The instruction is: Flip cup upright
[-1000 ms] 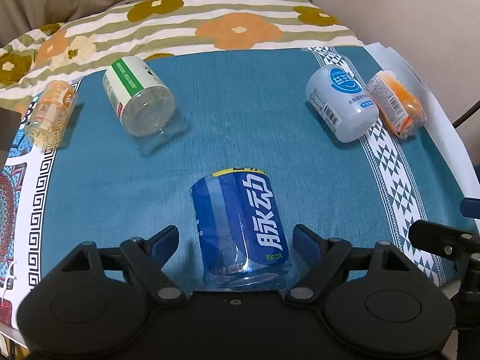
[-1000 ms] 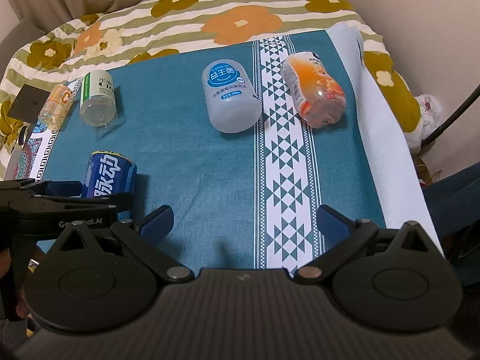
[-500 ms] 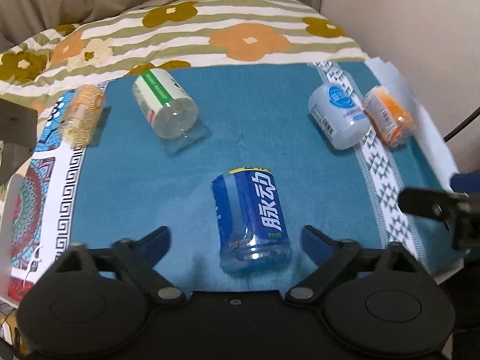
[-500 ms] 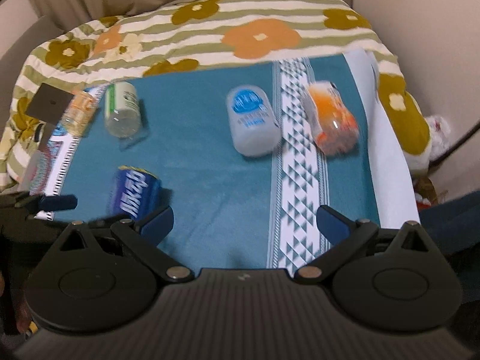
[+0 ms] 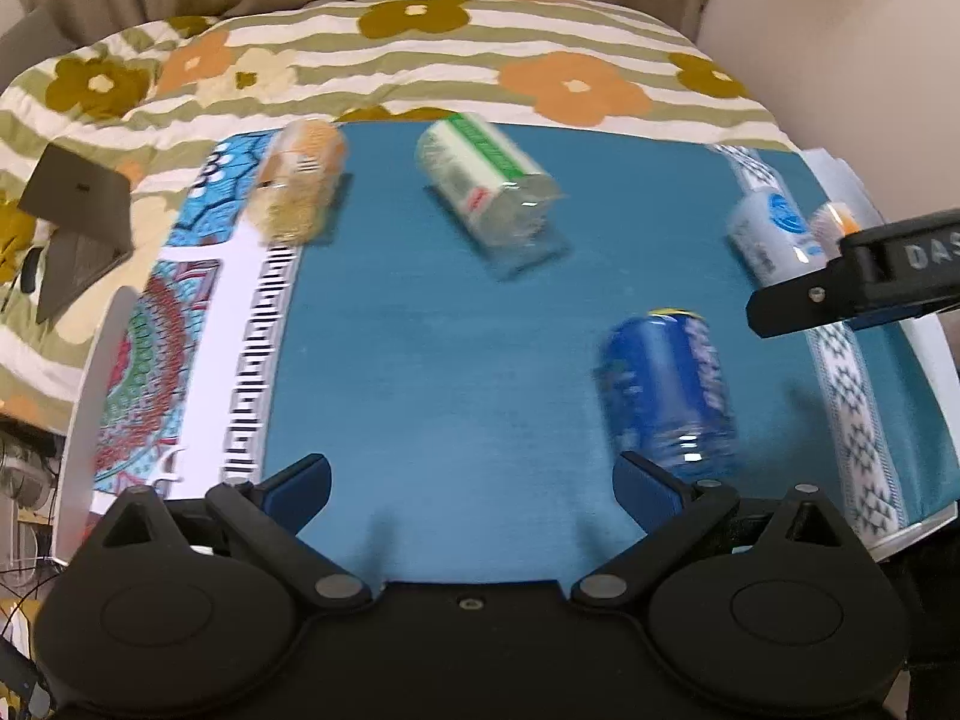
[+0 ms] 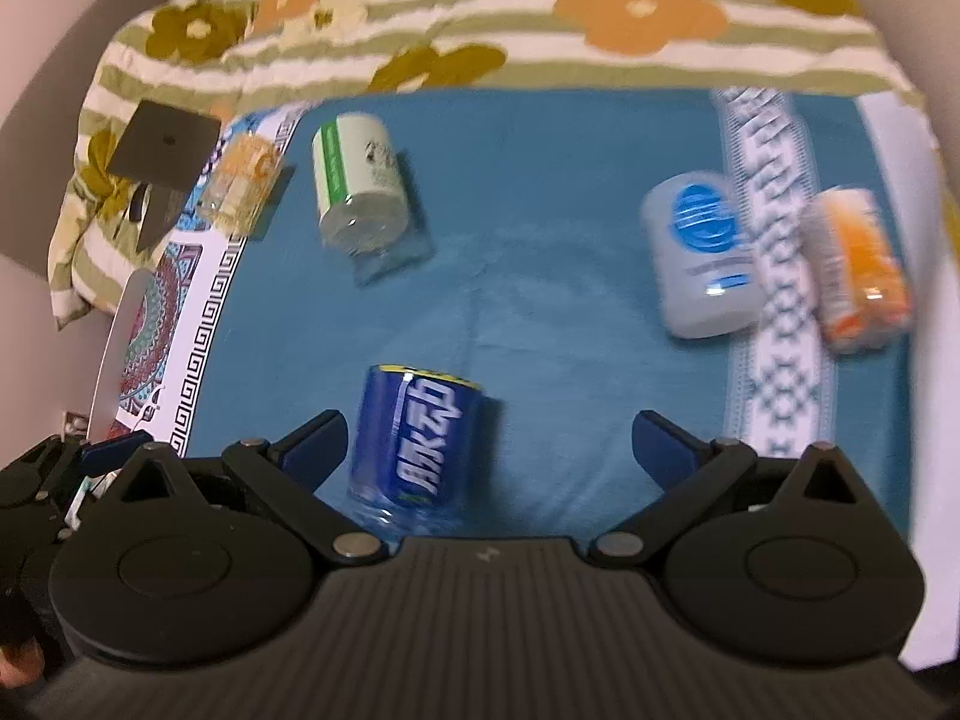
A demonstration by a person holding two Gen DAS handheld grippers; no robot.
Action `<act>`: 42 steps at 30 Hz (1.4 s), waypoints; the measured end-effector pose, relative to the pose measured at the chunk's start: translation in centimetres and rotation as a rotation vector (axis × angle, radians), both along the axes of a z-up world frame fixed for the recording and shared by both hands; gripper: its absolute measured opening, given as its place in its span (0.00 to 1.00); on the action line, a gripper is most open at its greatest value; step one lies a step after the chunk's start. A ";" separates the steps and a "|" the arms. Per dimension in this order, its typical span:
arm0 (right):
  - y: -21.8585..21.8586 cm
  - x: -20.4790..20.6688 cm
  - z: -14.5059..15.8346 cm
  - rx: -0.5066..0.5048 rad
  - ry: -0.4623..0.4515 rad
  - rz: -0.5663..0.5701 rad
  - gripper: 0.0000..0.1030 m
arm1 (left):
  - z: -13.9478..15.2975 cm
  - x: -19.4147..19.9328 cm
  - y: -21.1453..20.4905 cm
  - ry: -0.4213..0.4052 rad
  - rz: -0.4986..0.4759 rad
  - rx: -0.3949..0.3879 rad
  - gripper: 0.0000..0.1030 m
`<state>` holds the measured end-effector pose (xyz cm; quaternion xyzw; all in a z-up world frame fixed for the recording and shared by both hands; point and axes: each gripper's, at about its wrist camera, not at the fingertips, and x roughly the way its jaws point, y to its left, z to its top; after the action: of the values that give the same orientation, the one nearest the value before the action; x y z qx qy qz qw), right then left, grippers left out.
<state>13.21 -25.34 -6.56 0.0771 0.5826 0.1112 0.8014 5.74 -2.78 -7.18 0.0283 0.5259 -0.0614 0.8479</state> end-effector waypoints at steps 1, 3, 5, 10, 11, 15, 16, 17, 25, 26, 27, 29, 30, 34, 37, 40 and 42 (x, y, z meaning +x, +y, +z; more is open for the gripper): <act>0.4 0.6 -0.5 0.006 0.024 0.001 1.00 | -0.1 0.0 0.6 0.001 0.006 -0.003 0.99; 1.3 1.7 -1.6 0.021 0.069 0.001 1.00 | -0.6 0.1 2.0 0.013 0.019 -0.017 0.99; 2.1 2.6 -2.6 0.028 0.107 -0.001 1.00 | -1.2 0.3 3.3 0.034 0.038 -0.037 0.99; 2.7 4.5 -5.1 0.080 0.208 -0.058 1.00 | -2.1 0.3 5.7 0.076 0.095 -0.087 0.99; 2.6 4.7 -5.6 0.095 0.233 -0.070 1.00 | -2.2 0.3 6.0 0.082 0.099 -0.093 0.99; 2.5 5.3 -7.2 0.137 0.307 -0.110 0.90 | -2.7 0.1 6.6 0.097 0.099 -0.101 0.99; 2.5 5.4 -7.4 0.144 0.318 -0.115 0.85 | -2.8 0.1 6.7 0.101 0.098 -0.106 0.99; 2.5 5.4 -7.5 0.148 0.324 -0.119 0.81 | -2.9 0.1 6.8 0.106 0.097 -0.112 0.99; 2.8 5.2 -7.5 0.145 0.306 -0.105 0.76 | -3.0 0.1 6.8 0.112 0.079 -0.130 0.99; 2.8 5.1 -7.5 0.145 0.303 -0.104 0.76 | -2.9 0.1 6.8 0.112 0.077 -0.131 0.99; 2.9 5.0 -7.4 0.146 0.300 -0.101 0.76 | -2.8 0.1 6.8 0.111 0.076 -0.131 0.99; 2.9 4.6 -6.9 0.145 0.279 -0.100 0.75 | -2.6 0.1 6.9 0.108 0.075 -0.132 0.99; 2.8 4.4 -6.4 0.145 0.261 -0.102 0.75 | -2.4 0.1 6.9 0.105 0.075 -0.133 0.99; 1.8 2.8 -3.0 0.168 0.102 -0.163 0.75 | -1.7 -0.1 7.4 0.088 0.076 -0.142 0.99; 1.8 0.3 -0.9 0.116 -0.119 -0.234 0.75 | -1.8 -0.1 7.6 0.089 0.079 -0.151 0.99; 2.4 -1.9 -1.4 0.124 -0.284 -0.304 0.75 | -2.0 -0.2 7.6 0.091 0.070 -0.145 0.99; 3.1 -2.8 -2.4 0.100 -0.361 -0.321 0.75 | -2.3 -0.4 7.5 0.085 0.056 -0.133 0.99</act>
<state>10.44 -22.21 -9.00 0.1872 0.4042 0.0230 0.8950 5.31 4.76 -9.47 -0.0456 0.5568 -0.0736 0.8261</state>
